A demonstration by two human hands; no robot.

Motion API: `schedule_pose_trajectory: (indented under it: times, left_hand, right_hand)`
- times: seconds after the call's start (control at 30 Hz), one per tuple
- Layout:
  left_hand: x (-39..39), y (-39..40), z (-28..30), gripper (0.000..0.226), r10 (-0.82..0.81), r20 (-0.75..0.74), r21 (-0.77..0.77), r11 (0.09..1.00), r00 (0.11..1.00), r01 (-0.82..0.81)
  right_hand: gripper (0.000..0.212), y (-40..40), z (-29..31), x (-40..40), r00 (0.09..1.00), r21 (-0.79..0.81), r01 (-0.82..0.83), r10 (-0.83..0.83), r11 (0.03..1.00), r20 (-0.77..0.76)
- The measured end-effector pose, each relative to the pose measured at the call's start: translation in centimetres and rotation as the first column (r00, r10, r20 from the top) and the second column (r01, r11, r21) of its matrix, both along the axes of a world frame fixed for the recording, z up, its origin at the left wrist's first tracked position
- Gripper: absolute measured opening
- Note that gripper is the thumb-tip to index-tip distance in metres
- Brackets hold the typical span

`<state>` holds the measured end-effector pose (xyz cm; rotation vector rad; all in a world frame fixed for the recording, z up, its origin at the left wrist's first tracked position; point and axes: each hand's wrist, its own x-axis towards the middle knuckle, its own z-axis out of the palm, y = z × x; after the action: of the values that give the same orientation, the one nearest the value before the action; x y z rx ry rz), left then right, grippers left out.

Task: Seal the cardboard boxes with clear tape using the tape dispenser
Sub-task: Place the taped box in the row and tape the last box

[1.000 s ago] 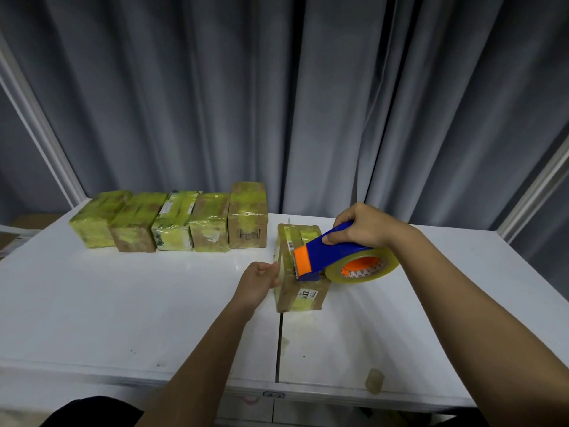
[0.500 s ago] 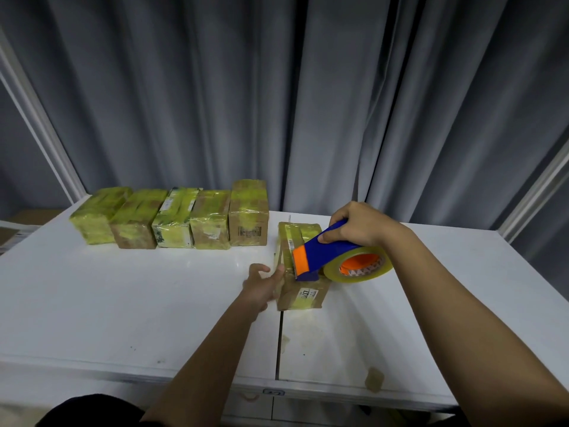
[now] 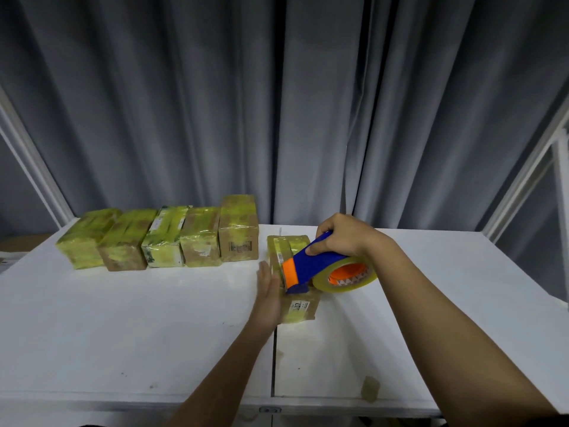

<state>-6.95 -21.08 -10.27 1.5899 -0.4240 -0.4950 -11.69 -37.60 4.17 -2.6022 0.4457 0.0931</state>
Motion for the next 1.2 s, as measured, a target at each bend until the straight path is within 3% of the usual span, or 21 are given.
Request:
schedule_pose_trajectory:
  times: [0.07,0.2,0.27,0.37,0.4,0.53,0.6,0.7,0.77,0.83,0.9,1.0,1.2]
  left_hand:
    - [-1.0,-1.0,-0.4,0.071,-0.045,-0.058,-0.089,0.995,0.997,0.04]
    - [-0.9,0.0,-0.2,0.07,-0.135,-0.063,-0.094,0.987,0.989,0.128]
    - [0.2,1.1,0.3,0.096,-0.263,0.06,0.028,0.965,0.963,0.262]
    - [1.7,2.3,0.5,0.1,-0.444,0.392,0.383,0.875,0.806,0.296]
    - [1.9,2.1,0.5,0.101,-0.447,0.437,0.408,0.872,0.78,0.271]
    - [1.5,1.1,0.5,0.076,-0.175,0.443,0.297,0.954,0.879,0.04]
    - [1.5,1.2,0.5,0.065,-0.129,0.507,0.317,0.947,0.852,-0.045]
    - [2.3,1.4,0.8,0.062,-0.166,0.52,0.332,0.943,0.838,-0.019]
    - [3.0,1.5,1.1,0.063,-0.195,0.516,0.362,0.932,0.834,-0.006]
    - [3.7,1.6,1.3,0.063,-0.234,0.522,0.376,0.926,0.821,0.025]
    - [4.1,1.8,1.5,0.057,-0.265,0.498,0.359,0.93,0.826,0.082]
    - [5.1,1.8,1.4,0.055,-0.293,0.458,0.341,0.93,0.839,0.139]
    - [5.7,2.6,0.7,0.055,-0.318,0.478,0.355,0.923,0.819,0.151]
  right_hand:
    - [0.031,-0.1,0.0,-0.1,1.0,0.008,0.004,-0.004,1.0,-0.009]
    - [0.033,-0.4,0.0,-0.1,1.0,0.036,0.005,-0.004,0.999,-0.023]
    - [0.032,-0.5,0.0,0.0,0.999,0.029,-0.003,0.004,1.0,-0.039]
    - [0.036,-0.6,0.0,0.0,1.0,0.017,-0.005,0.005,1.0,-0.016]
    - [0.038,-0.6,-0.1,0.0,0.999,0.01,-0.01,0.01,1.0,0.039]
    - [0.026,-0.4,-0.8,-0.6,0.944,0.019,-0.078,0.068,0.997,0.323]
    - [0.032,-0.4,-0.6,-1.3,0.948,0.072,-0.114,0.087,0.991,0.305]
    - [0.049,-1.1,0.3,-3.0,0.972,0.174,-0.185,0.154,0.967,0.178]
    - [0.064,-1.6,-0.1,-4.1,0.968,0.055,-0.241,0.236,0.969,0.083]
    - [0.079,-1.6,-1.4,-4.7,0.958,-0.208,-0.273,0.286,0.939,0.036]
    - [0.078,-1.3,-2.4,-4.6,0.965,-0.337,-0.221,0.256,0.915,0.062]
    - [0.073,-1.6,-2.7,-4.2,0.975,-0.271,-0.136,0.177,0.953,0.134]
    - [0.071,-0.7,-2.5,-4.3,0.976,-0.288,-0.149,0.188,0.946,0.111]
